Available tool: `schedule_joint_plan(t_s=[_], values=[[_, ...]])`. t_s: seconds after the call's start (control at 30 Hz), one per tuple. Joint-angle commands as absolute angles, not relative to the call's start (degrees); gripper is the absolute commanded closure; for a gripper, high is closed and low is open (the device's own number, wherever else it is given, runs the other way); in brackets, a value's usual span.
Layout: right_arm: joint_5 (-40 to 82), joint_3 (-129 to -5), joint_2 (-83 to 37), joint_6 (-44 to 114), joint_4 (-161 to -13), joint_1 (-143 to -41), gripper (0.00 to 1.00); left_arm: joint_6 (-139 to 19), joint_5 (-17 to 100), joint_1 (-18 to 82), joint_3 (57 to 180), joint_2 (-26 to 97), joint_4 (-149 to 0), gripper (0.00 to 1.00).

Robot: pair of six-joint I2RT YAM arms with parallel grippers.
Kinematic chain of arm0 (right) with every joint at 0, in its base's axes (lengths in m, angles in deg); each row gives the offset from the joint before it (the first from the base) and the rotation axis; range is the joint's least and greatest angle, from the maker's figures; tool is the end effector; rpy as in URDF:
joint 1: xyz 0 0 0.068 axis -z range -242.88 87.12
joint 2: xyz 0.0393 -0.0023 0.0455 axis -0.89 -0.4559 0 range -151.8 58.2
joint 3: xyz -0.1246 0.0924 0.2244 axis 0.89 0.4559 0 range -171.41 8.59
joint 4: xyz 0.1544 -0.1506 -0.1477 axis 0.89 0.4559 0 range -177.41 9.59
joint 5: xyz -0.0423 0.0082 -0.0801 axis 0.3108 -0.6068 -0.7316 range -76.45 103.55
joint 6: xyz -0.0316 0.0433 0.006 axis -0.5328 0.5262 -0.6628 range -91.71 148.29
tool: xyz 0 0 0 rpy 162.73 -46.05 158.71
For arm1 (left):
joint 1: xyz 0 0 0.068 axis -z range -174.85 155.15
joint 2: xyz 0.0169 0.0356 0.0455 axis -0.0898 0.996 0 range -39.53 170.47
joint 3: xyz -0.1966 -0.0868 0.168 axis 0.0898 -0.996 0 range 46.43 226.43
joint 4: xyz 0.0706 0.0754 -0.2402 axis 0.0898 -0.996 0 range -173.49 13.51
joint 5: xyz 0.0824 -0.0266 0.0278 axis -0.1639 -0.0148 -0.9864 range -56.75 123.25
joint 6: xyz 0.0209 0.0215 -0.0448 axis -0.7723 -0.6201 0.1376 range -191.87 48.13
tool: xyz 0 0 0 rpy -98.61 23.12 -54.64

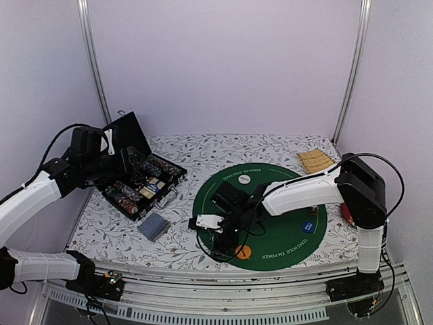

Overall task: Distribute texas hold em gaming equipment
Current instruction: Place the poker chips pile in the big blind area, then move the poker card to the center of the board.

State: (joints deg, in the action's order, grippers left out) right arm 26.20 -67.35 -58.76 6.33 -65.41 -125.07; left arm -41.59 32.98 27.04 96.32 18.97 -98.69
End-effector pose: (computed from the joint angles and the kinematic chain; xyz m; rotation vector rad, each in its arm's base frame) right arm 0.1859 0.3692 0.1363 -1.8831 1.9776 0.5094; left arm 0.2112 -0.0847 0.3051 -0.1606 2.1494 -0.5336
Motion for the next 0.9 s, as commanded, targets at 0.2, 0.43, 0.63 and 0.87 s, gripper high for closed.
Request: schedule_joint_plan(t_s=[0.2, 0.43, 0.63, 0.87], values=[[26.00, -71.10, -54.70, 7.47, -62.90, -123.90, 0.01, -43.57, 33.57, 26.64, 98.32, 20.26, -99.88, 0.12], [27.08, -73.71, -44.59, 5.72, -64.90, -123.87, 0.01, -44.12, 35.62, 27.05, 98.87, 21.68, -102.60, 0.12], [28.04, -72.23, -34.94, 9.94, -68.67, -119.96, 0.01, -44.36, 33.96, 32.06, 100.24, 23.77, -107.13, 0.12], [28.21, -63.13, -25.48, 17.34, -75.98, -110.58, 0.01, -43.56, 31.71, 41.25, 101.04, 29.09, -113.45, 0.02]])
